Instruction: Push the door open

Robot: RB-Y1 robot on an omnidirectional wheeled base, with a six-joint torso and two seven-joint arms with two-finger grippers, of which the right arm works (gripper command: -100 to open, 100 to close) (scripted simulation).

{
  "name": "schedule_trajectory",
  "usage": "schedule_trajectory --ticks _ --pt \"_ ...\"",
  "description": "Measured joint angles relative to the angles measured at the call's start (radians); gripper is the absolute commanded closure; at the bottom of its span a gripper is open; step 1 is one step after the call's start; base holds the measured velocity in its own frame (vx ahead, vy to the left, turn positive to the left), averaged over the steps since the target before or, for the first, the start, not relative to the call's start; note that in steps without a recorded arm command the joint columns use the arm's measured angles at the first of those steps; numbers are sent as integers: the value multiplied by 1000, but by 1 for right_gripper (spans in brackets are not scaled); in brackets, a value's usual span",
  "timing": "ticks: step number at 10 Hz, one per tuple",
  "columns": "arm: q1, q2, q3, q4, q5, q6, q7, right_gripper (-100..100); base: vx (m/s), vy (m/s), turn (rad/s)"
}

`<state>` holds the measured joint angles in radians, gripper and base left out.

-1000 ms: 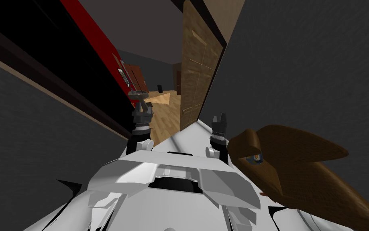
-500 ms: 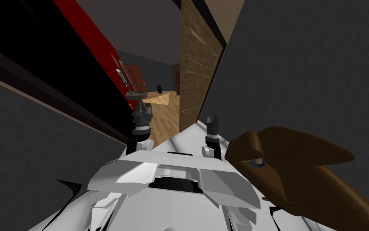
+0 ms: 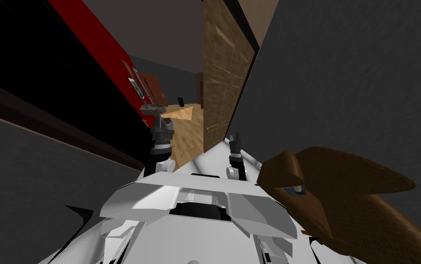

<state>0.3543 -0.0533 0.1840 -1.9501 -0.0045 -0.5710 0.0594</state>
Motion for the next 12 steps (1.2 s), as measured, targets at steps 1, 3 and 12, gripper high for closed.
schedule_trajectory --ticks 1,3,12 --pt "-8 -7 14 32 -3 -11 -5 -100 119 -18 -12" --pt "-30 -13 46 102 -4 -34 -13 -100 97 -23 -16" --pt "-125 -40 203 348 -13 -67 -49 -100 98 -27 -15"
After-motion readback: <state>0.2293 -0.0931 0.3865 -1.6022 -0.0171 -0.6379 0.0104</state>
